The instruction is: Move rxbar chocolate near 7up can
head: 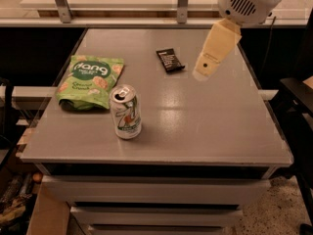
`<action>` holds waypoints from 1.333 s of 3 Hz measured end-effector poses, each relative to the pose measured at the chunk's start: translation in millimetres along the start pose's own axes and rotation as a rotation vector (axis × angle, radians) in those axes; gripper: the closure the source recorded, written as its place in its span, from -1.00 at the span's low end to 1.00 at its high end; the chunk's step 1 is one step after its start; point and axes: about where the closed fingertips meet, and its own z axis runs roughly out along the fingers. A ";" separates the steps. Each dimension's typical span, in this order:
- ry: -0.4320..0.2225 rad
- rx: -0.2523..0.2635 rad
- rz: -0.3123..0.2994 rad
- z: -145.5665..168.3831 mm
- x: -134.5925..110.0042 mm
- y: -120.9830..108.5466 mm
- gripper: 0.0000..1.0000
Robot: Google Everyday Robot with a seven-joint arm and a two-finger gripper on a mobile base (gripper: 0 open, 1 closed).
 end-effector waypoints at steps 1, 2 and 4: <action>-0.001 0.001 0.000 -0.2 -0.2 0.0 -1.00; 0.011 0.022 0.057 6.8 -6.0 -7.0 -1.00; 0.139 0.070 0.325 69.7 -38.0 -50.0 -1.00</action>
Offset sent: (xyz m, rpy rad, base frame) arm 0.0348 0.0051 -0.0106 0.0227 -0.0061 -0.1971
